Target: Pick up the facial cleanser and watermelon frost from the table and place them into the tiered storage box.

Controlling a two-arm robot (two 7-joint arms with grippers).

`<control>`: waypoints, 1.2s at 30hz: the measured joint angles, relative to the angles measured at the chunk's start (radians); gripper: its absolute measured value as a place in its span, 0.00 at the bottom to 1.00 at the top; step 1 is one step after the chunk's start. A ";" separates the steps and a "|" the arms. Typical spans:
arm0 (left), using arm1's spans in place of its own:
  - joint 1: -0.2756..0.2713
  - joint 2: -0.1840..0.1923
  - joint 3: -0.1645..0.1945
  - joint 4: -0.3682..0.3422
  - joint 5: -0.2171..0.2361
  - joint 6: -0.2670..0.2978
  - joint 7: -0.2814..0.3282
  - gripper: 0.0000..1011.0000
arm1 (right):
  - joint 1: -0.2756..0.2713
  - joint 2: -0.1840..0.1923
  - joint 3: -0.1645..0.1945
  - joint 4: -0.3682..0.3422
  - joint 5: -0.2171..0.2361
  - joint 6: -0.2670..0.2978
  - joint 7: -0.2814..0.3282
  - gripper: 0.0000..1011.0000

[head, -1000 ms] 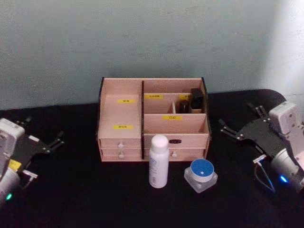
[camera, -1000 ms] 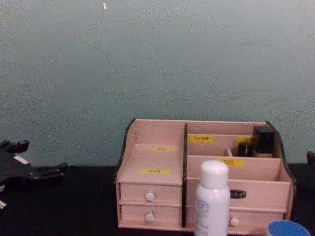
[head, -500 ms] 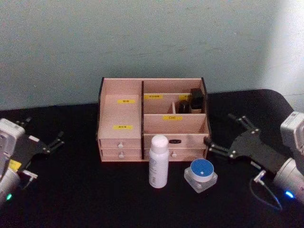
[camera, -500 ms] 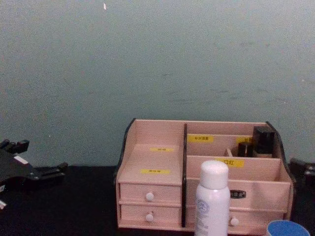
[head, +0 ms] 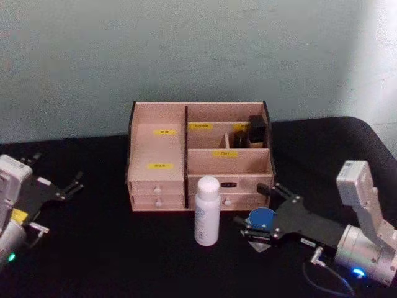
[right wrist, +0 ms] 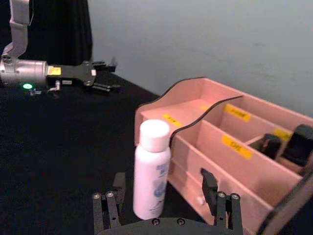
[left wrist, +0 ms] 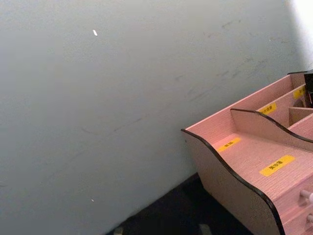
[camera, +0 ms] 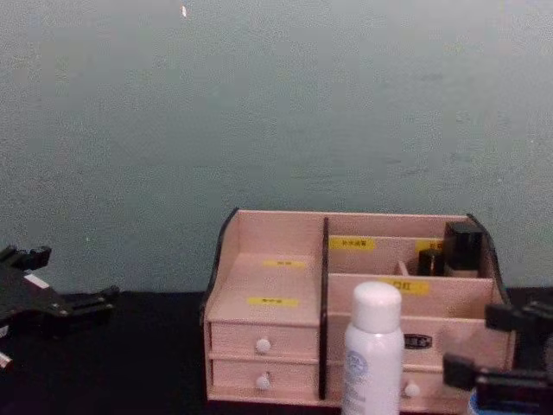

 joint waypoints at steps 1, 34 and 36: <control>0.000 0.000 0.000 0.000 0.000 0.000 0.000 0.99 | 0.009 -0.009 -0.006 0.011 0.000 0.010 0.012 0.99; 0.000 0.000 0.000 0.000 0.000 0.000 0.000 0.99 | 0.174 -0.194 -0.070 0.223 -0.063 0.062 0.101 0.99; 0.000 0.000 0.000 0.000 0.000 0.000 0.000 0.99 | 0.182 -0.203 -0.070 0.232 -0.065 0.061 0.100 0.99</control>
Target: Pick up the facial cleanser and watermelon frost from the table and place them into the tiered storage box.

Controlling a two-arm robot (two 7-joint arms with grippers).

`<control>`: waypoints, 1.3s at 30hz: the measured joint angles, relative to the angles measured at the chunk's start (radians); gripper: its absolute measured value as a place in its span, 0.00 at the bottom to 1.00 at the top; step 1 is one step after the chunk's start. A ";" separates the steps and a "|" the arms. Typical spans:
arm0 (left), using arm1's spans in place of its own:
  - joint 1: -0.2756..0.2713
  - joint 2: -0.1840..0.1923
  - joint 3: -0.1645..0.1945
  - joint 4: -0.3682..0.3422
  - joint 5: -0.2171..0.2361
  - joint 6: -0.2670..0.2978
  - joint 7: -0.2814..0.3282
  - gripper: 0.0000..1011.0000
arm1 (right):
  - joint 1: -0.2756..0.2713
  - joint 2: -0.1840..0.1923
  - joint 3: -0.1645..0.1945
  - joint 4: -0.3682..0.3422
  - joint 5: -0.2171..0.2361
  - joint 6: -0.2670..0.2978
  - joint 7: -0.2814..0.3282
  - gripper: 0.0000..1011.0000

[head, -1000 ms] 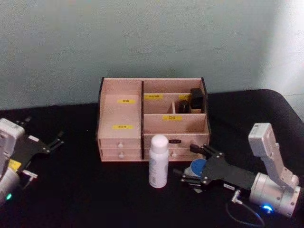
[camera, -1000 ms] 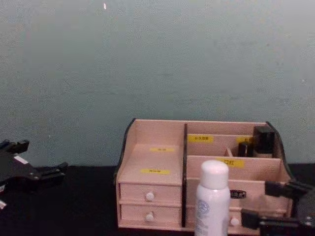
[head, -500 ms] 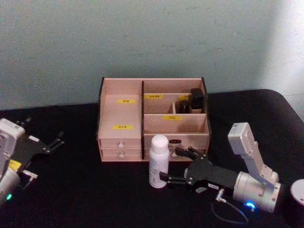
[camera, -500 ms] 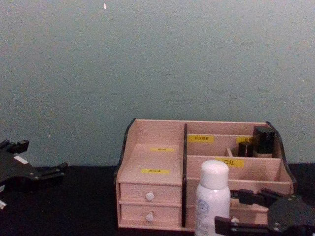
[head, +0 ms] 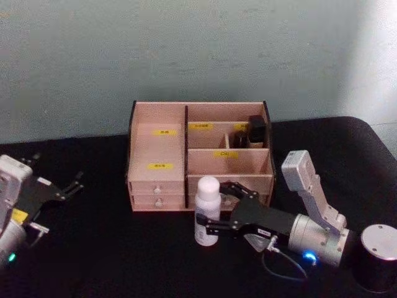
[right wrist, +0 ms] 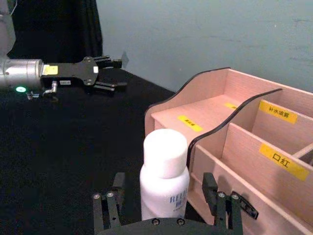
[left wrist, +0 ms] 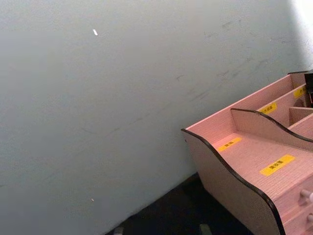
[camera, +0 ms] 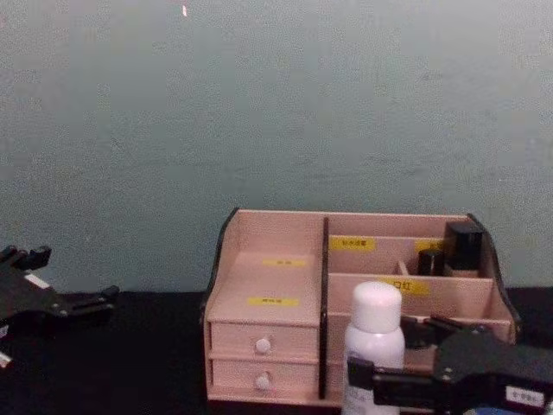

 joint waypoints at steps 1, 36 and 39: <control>0.000 0.000 0.000 0.000 0.000 0.000 0.000 0.99 | 0.003 -0.003 0.000 0.003 0.000 0.000 0.000 0.99; 0.000 0.000 0.000 0.000 0.000 0.000 0.000 0.99 | 0.040 -0.037 -0.012 0.053 -0.007 0.028 0.006 0.99; 0.000 0.000 0.000 0.000 0.000 0.000 0.000 0.99 | 0.040 -0.037 -0.014 0.053 -0.008 0.032 0.005 0.99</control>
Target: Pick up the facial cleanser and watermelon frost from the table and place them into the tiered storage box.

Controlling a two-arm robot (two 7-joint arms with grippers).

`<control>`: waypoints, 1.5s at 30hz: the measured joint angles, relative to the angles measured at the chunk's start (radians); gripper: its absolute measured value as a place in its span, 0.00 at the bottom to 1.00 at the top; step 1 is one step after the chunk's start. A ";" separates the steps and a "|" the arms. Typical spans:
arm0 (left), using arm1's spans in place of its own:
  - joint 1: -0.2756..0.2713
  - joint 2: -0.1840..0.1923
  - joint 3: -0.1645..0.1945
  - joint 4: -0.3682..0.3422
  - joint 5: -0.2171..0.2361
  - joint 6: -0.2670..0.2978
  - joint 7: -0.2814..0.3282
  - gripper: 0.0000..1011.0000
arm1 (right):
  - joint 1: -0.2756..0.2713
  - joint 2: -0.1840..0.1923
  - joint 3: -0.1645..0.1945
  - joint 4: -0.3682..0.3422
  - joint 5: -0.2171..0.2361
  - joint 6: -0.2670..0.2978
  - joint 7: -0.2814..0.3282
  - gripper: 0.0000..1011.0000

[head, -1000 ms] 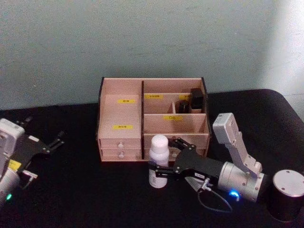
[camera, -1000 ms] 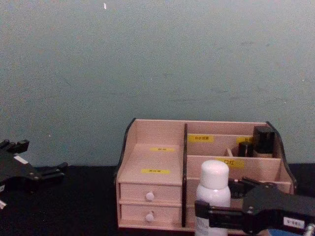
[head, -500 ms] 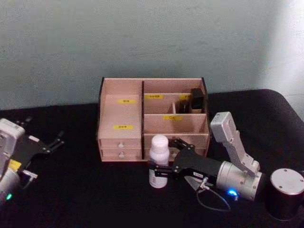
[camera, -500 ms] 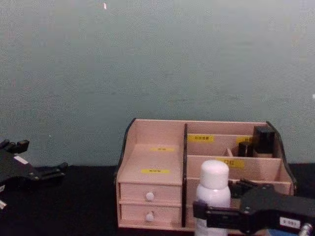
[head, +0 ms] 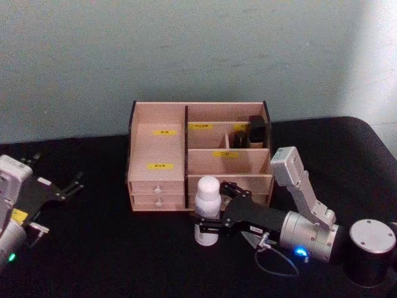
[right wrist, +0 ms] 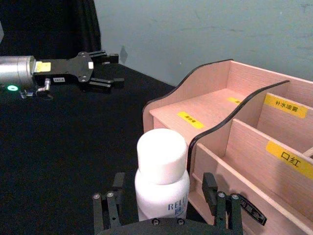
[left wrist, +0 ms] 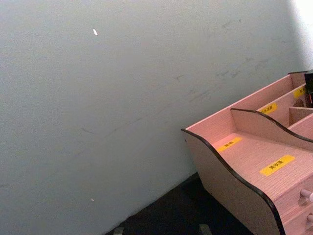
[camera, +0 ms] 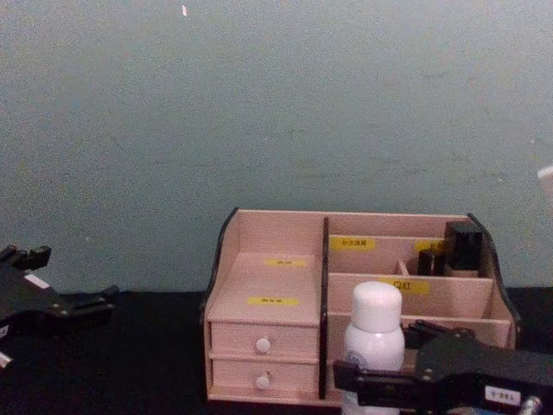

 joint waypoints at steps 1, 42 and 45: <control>0.000 0.000 0.000 0.000 0.000 0.000 0.000 0.99 | 0.000 0.000 0.000 0.000 0.000 0.001 -0.001 0.99; 0.000 0.000 0.000 0.000 0.000 0.000 0.000 0.99 | -0.002 0.001 0.000 -0.004 0.000 0.004 -0.005 0.59; 0.000 0.000 0.000 0.000 0.000 0.000 0.000 0.99 | -0.002 0.001 0.000 -0.004 0.000 0.003 -0.005 0.59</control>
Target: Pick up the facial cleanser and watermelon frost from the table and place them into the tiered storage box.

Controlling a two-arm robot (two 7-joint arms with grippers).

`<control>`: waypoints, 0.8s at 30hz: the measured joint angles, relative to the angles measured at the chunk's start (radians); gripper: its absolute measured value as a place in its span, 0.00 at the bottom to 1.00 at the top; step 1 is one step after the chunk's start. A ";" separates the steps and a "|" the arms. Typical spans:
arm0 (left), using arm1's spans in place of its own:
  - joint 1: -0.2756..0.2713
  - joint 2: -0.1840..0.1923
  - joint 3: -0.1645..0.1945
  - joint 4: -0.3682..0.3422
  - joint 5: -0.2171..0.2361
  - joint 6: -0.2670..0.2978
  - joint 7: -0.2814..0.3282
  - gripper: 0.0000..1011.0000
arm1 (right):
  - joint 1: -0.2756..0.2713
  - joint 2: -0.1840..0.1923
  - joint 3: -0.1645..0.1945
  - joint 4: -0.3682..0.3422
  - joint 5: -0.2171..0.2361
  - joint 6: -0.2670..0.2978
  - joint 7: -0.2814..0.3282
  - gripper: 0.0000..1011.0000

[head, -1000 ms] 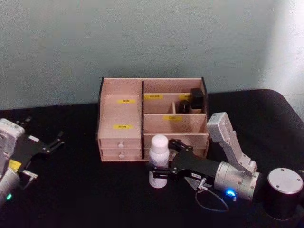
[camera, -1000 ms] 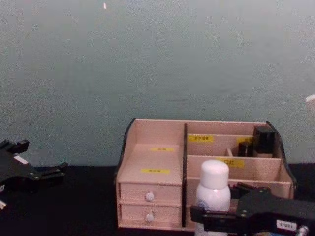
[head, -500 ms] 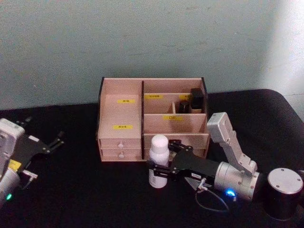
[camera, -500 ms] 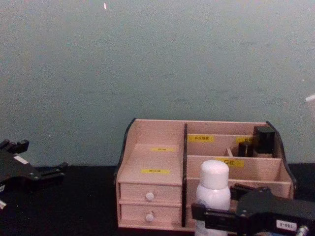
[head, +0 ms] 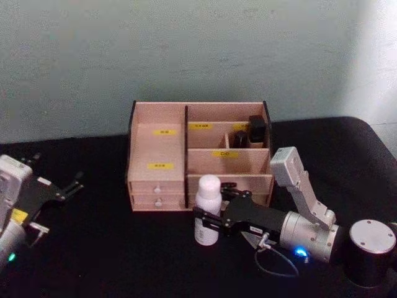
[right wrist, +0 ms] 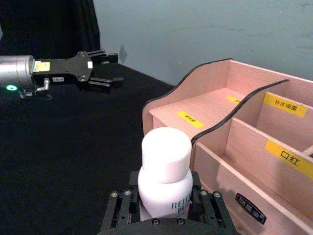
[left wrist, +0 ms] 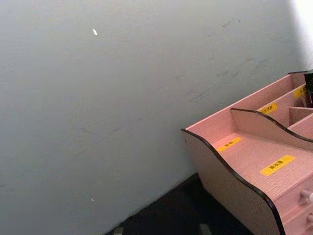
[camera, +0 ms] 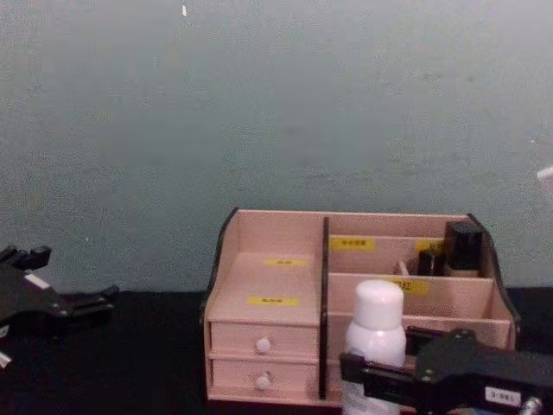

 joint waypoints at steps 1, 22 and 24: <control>0.000 0.000 0.000 0.000 0.000 0.000 0.000 0.99 | 0.000 0.000 0.000 0.000 0.000 0.000 0.000 0.59; 0.000 0.000 0.000 0.000 0.000 0.000 0.000 0.99 | -0.007 0.025 0.010 -0.033 0.019 -0.020 0.030 0.59; 0.000 0.000 0.000 0.000 0.000 0.000 0.000 0.99 | -0.010 0.031 0.013 -0.043 0.025 -0.022 0.035 0.59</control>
